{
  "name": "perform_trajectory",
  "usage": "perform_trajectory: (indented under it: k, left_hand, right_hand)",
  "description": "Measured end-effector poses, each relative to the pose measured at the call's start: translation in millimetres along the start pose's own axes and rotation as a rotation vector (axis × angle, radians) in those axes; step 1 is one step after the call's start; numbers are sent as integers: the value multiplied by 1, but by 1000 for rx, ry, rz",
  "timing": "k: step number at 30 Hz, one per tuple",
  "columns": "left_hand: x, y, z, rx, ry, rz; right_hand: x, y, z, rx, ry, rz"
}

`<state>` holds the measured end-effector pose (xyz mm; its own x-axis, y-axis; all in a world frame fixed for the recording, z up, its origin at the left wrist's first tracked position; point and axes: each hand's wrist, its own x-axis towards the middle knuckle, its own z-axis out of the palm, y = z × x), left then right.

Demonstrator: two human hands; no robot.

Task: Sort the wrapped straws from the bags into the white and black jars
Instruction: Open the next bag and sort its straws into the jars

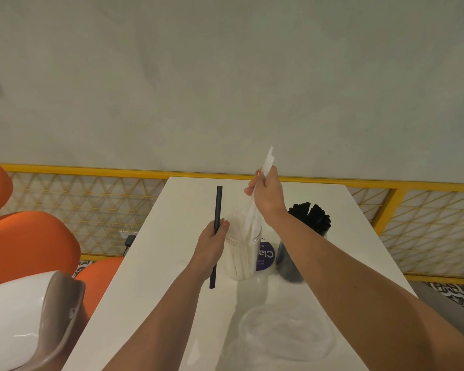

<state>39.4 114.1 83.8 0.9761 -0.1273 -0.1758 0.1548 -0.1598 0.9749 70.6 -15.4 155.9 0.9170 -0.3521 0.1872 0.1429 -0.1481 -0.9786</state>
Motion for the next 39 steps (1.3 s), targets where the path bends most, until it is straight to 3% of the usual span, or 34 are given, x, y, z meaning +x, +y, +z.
perform_trajectory:
  k: [9, 17, 21, 24, 28, 30, 33, 37, 39]
  left_hand:
    - [1, -2, -1, -21, -1, 15]
    - [0, 1, -1, -40, 7, 34]
    - [-1, 2, 0, -35, 2, 38]
    - [-2, 2, -1, -29, 5, 31]
    - [-2, 2, -1, -15, 5, 43]
    - [-6, 3, -1, -12, 7, 54]
    - [-9, 10, 0, 99, 80, 143]
    - [-12, 25, 11, 178, 183, 291]
    - [-17, 34, 20, 182, 146, 334]
  right_hand:
    - [6, 1, 5, -71, -90, -64]
    - [-24, 57, 0, -369, -235, 70]
    - [-31, 63, 0, -376, -185, -142]
    - [-26, 59, 4, -599, -155, -361]
    - [-28, 77, 4, -1066, -352, -282]
    - [-29, 79, 2, -1153, -411, -235]
    - [-29, 60, 3, -955, -369, -269]
    - [-37, 14, 5, -249, -293, -199]
    - [-40, -4, -2, -135, -290, -178]
